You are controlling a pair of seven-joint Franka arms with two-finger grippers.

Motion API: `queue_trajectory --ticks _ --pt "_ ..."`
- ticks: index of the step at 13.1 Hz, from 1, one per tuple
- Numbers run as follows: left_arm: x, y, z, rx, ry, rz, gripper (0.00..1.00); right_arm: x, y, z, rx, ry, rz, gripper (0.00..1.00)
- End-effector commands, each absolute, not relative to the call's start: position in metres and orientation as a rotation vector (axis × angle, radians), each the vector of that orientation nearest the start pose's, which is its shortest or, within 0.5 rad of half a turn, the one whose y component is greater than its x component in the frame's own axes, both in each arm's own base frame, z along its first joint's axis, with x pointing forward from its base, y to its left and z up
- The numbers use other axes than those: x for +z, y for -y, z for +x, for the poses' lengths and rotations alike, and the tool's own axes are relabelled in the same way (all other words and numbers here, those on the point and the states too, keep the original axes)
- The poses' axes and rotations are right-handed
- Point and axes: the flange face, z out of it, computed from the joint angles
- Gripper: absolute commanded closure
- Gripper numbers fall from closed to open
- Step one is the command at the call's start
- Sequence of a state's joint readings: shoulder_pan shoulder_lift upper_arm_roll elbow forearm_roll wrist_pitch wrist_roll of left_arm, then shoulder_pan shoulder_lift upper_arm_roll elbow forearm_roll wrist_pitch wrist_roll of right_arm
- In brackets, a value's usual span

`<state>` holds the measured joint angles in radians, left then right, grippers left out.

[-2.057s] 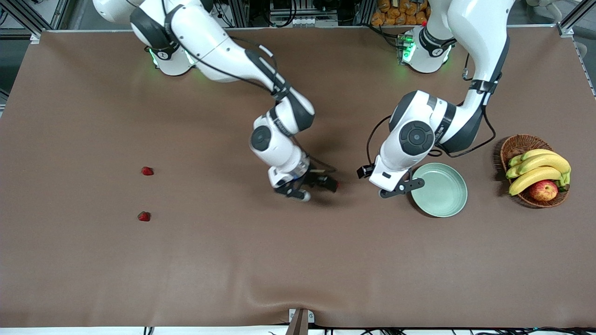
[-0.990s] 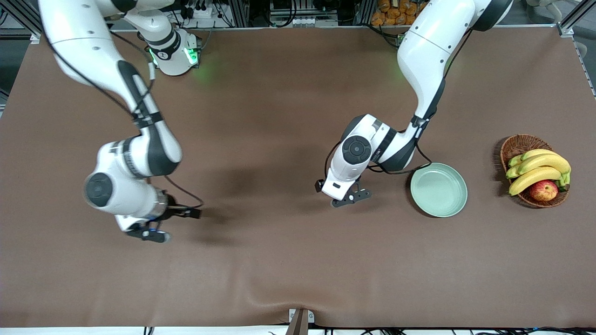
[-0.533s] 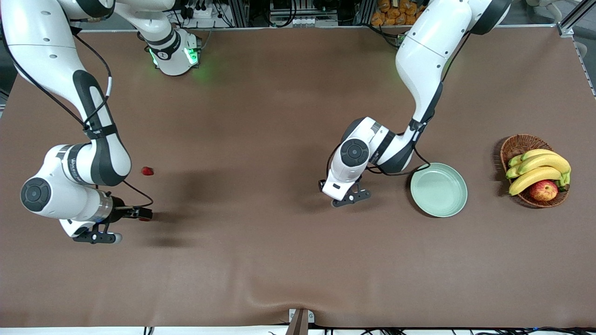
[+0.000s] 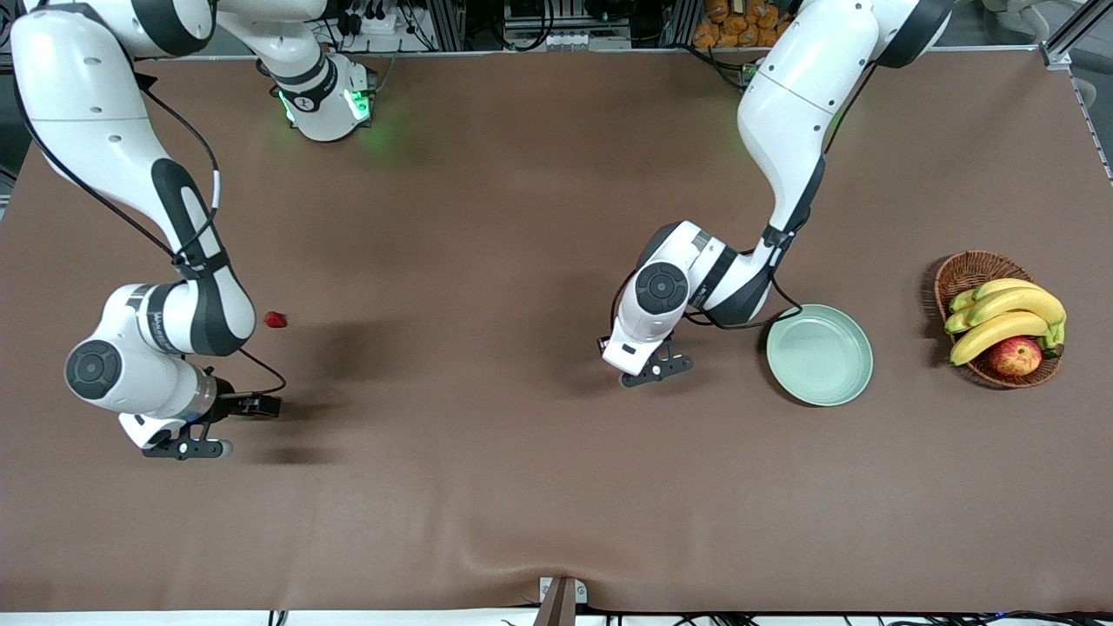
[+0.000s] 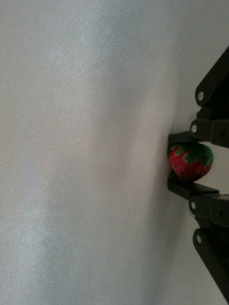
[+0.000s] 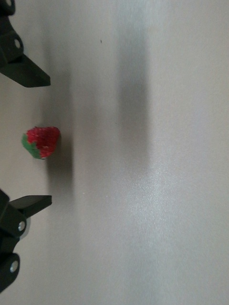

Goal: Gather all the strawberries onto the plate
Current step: 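Grasp a second strawberry with the right gripper while the left gripper holds one, then lower the strawberry onto the green plate and open the left gripper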

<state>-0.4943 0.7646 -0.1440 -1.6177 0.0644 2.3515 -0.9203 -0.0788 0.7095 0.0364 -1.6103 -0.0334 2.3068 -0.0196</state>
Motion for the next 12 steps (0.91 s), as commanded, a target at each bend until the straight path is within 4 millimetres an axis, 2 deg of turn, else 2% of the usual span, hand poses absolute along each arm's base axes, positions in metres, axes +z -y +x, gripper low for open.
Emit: queue_trajectory --ticks 1,2,3,4,5,7,8,10,12 --pt "0.193 0.389 0.571 0.044 0.452 -3.128 1.00 0.197 0.037 0.692 0.009 0.026 -3.142 0.00" --pt "0.213 0.367 0.586 0.034 0.492 -3.121 1.00 0.192 0.037 0.690 0.026 0.024 -3.140 0.00" --pt "0.233 0.354 0.592 0.040 0.495 -3.111 1.00 0.189 0.036 0.689 0.043 0.027 -3.139 0.00" --pt "0.251 0.331 0.600 0.058 0.473 -3.095 1.00 0.187 0.036 0.687 0.055 0.023 -3.140 0.05" --pt "0.265 0.301 0.609 0.095 0.431 -3.079 1.00 0.184 0.034 0.685 0.069 0.046 -3.137 0.16" --pt "0.281 0.235 0.618 0.142 0.264 -3.080 1.00 0.183 0.035 0.684 0.081 0.200 -3.128 0.48" --pt "0.278 0.201 0.622 0.168 0.218 -3.081 1.00 0.183 0.035 0.683 0.088 0.245 -3.124 0.63" --pt "0.260 0.152 0.622 0.235 0.172 -3.074 1.00 0.184 0.037 0.683 0.085 0.251 -3.122 0.97" --pt "0.241 0.115 0.617 0.271 0.144 -3.036 1.00 0.189 0.029 0.685 0.087 0.244 -3.108 1.00"
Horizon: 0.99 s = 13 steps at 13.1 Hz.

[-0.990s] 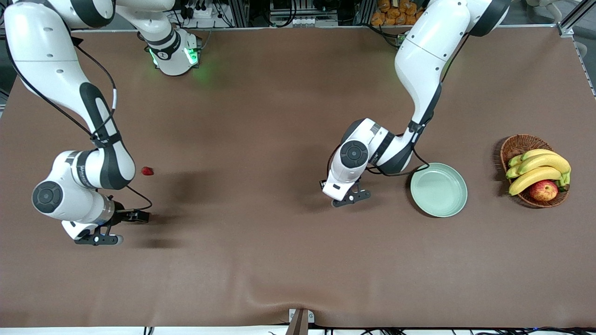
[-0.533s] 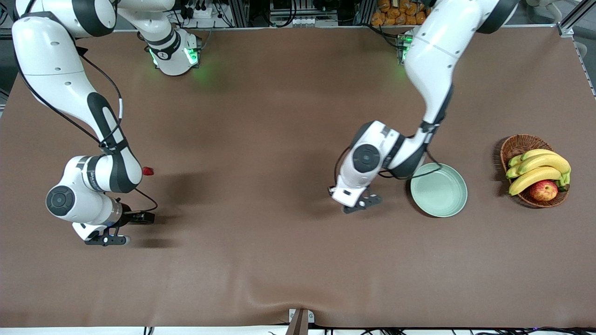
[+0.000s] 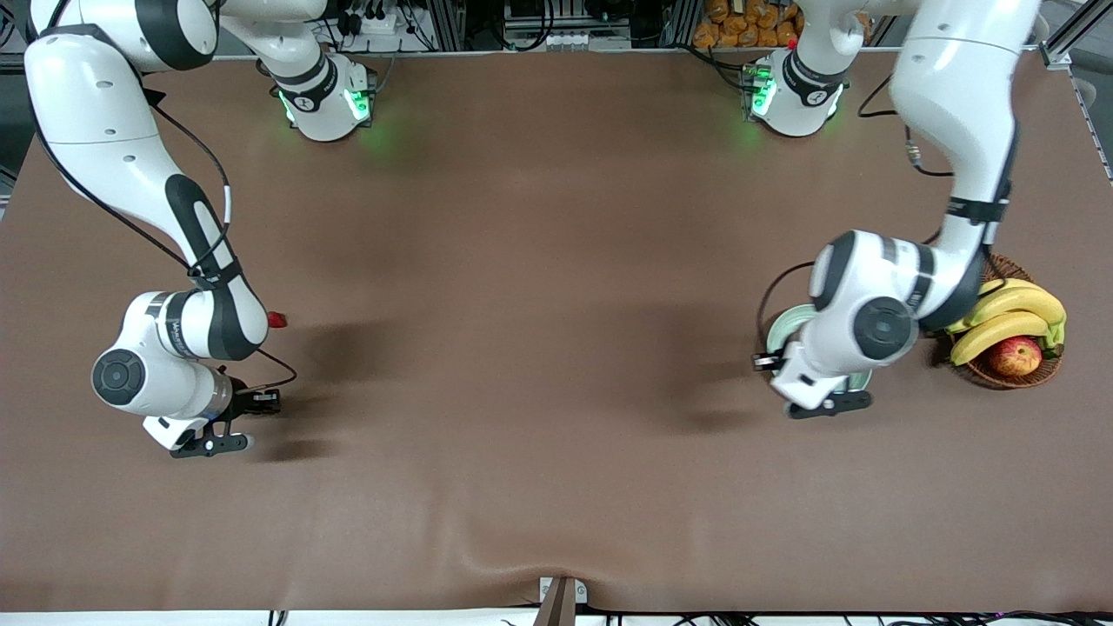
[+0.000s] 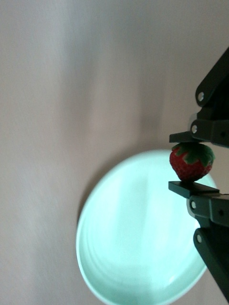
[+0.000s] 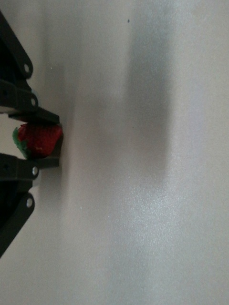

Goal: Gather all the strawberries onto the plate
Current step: 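Lower the strawberry onto the green plate and open the left gripper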

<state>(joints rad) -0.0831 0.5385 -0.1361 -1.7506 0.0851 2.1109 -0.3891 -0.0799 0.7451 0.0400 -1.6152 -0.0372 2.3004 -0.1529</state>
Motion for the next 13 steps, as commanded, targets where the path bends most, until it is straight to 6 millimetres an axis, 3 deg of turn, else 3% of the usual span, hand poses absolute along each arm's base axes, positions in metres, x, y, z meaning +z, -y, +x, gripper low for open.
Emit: queue_trajectory --ticks 1,2,3,4,5,7,9,13 --pt "0.231 0.101 0.614 0.256 0.110 -2.999 1.00 0.195 0.018 0.687 0.091 0.239 -3.088 1.00" --pt "0.223 0.087 0.612 0.231 0.097 -2.984 1.00 0.202 -0.004 0.690 0.077 0.227 -3.042 1.00" --pt "0.216 0.073 0.610 0.221 0.108 -2.982 0.82 0.206 -0.031 0.692 0.061 0.194 -2.980 1.00" --pt "0.218 0.069 0.611 0.214 0.120 -2.986 0.26 0.207 -0.068 0.691 0.056 0.141 -2.892 1.00" --pt "0.222 0.071 0.611 0.204 0.123 -2.988 0.00 0.208 -0.113 0.686 0.068 0.053 -2.793 1.00" --pt "0.240 0.078 0.614 0.168 0.137 -3.001 0.00 0.208 -0.206 0.668 0.122 -0.115 -2.664 1.00" --pt "0.263 0.105 0.613 0.151 0.128 -3.037 0.00 0.211 -0.295 0.646 0.055 -0.212 -2.646 1.00" --pt "0.289 0.159 0.609 0.183 0.277 -3.115 0.00 0.204 -0.428 0.601 0.057 -0.417 -2.596 1.00"
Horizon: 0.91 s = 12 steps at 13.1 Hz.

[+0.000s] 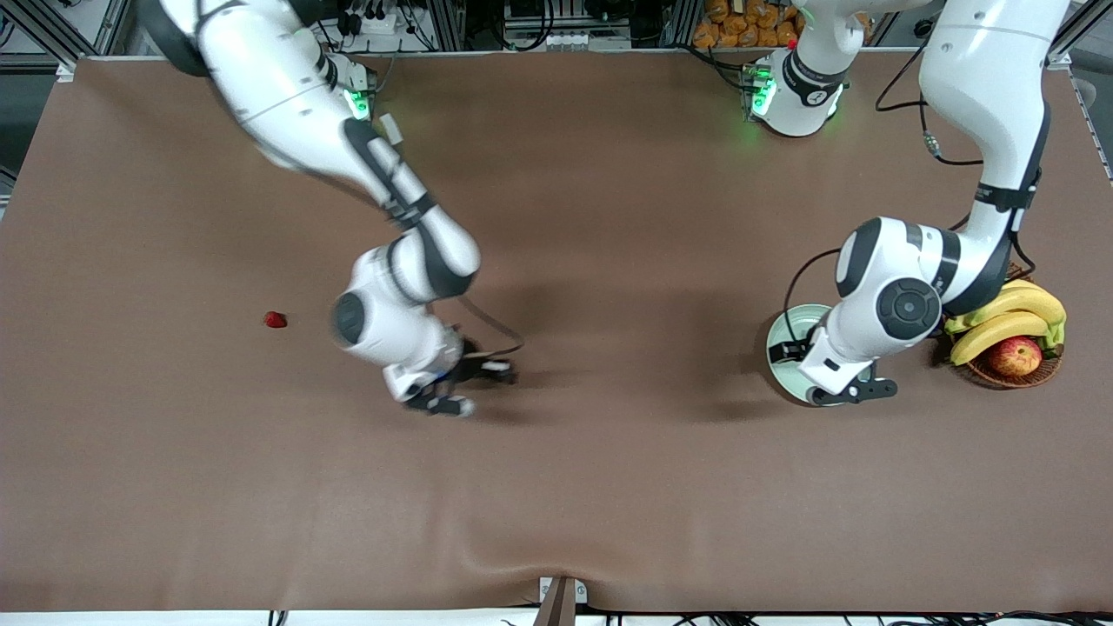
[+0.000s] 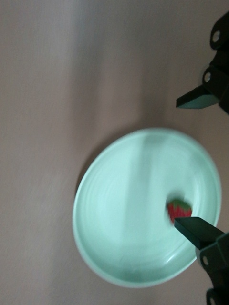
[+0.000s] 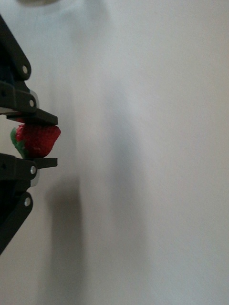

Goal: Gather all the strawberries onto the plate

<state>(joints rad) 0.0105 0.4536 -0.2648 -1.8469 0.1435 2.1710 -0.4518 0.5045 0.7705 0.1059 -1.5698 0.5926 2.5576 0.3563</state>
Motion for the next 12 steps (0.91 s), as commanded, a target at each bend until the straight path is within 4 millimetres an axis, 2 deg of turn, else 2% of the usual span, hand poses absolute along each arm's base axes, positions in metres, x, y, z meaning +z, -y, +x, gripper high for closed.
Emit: queue_trajectory --ticks 1,2,4,6,7,8,9,10,11,12 --pt "0.289 0.177 0.606 0.189 0.311 -3.121 0.00 0.200 -0.452 0.592 0.064 -0.435 -2.590 1.00" --pt "0.289 0.198 0.600 0.199 0.373 -3.121 0.00 0.194 -0.476 0.583 0.046 -0.435 -2.589 1.00" --pt "0.290 0.230 0.594 0.195 0.427 -3.118 0.00 0.177 -0.506 0.566 -0.003 -0.452 -2.572 1.00" --pt "0.288 0.255 0.590 0.196 0.444 -3.121 0.00 0.170 -0.517 0.559 -0.017 -0.453 -2.565 1.00" --pt "0.285 0.276 0.588 0.198 0.467 -3.120 0.00 0.169 -0.520 0.556 -0.012 -0.449 -2.566 0.91" --pt "0.285 0.290 0.584 0.193 0.487 -3.117 0.00 0.169 -0.523 0.553 0.001 -0.465 -2.553 0.69" --pt "0.281 0.294 0.586 0.189 0.508 -3.123 0.00 0.169 -0.525 0.551 0.023 -0.496 -2.533 0.45" --pt "0.284 0.297 0.598 0.166 0.541 -3.140 0.00 0.172 -0.523 0.553 0.035 -0.527 -2.511 0.24" --pt "0.284 0.309 0.601 0.160 0.562 -3.148 0.00 0.179 -0.519 0.559 0.026 -0.538 -2.499 0.01" --pt "0.282 0.324 0.600 0.162 0.588 -3.150 0.00 0.191 -0.513 0.567 0.008 -0.536 -2.488 0.00"
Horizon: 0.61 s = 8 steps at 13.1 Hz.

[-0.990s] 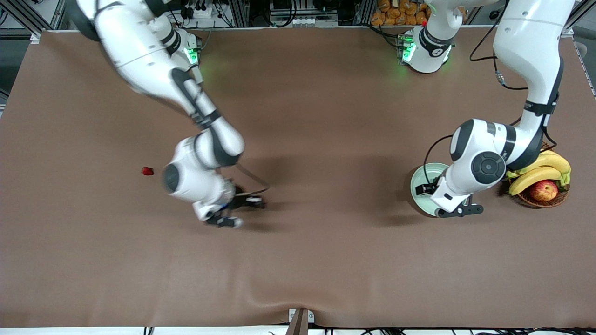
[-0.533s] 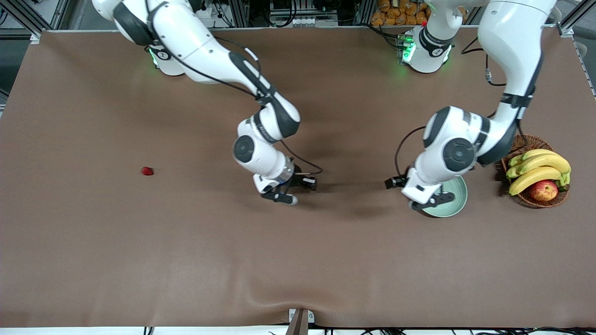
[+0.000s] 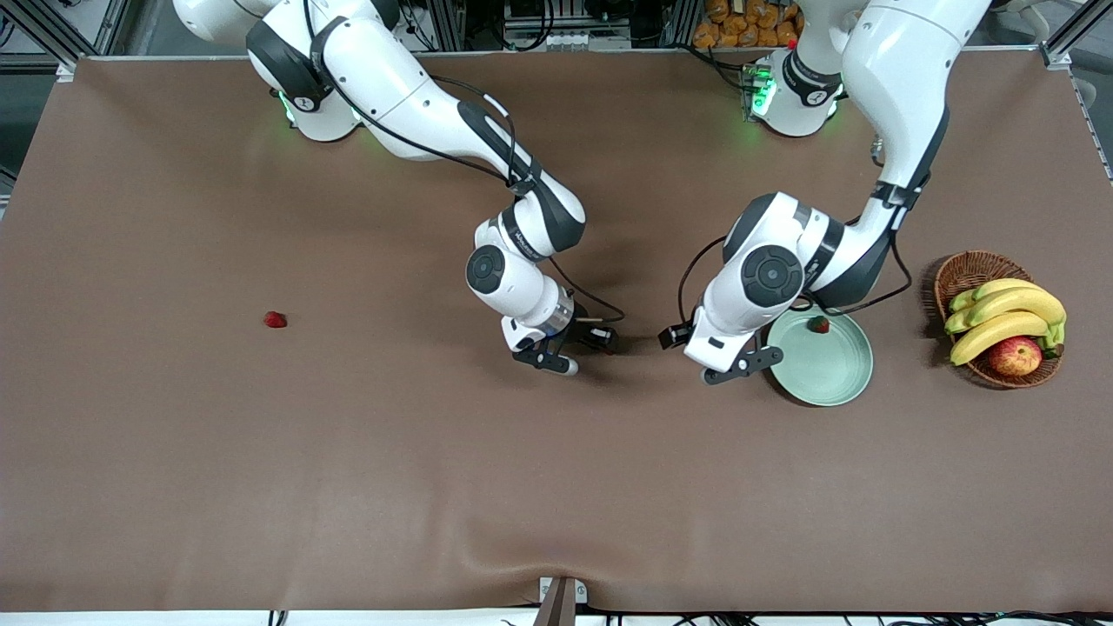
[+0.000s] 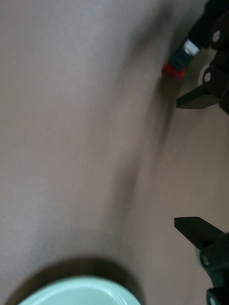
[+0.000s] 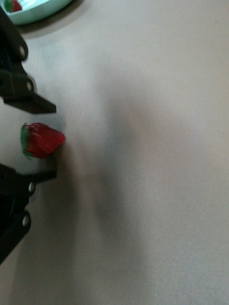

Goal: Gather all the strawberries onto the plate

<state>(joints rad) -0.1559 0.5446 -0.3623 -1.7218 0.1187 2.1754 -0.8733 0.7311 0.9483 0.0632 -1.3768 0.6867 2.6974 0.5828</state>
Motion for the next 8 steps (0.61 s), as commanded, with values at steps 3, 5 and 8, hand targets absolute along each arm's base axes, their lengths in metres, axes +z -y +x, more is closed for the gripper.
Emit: queue_trajectory --ticks 3,5,8 --pt "0.274 0.338 0.600 0.171 0.618 -3.149 0.00 0.210 -0.465 0.601 0.018 -0.605 -2.479 0.00" --pt "0.268 0.354 0.597 0.143 0.670 -3.168 0.00 0.220 -0.410 0.624 0.087 -0.655 -2.508 0.00" --pt "0.241 0.390 0.585 0.099 0.716 -3.203 0.00 0.243 -0.306 0.652 0.151 -0.636 -2.676 0.00"
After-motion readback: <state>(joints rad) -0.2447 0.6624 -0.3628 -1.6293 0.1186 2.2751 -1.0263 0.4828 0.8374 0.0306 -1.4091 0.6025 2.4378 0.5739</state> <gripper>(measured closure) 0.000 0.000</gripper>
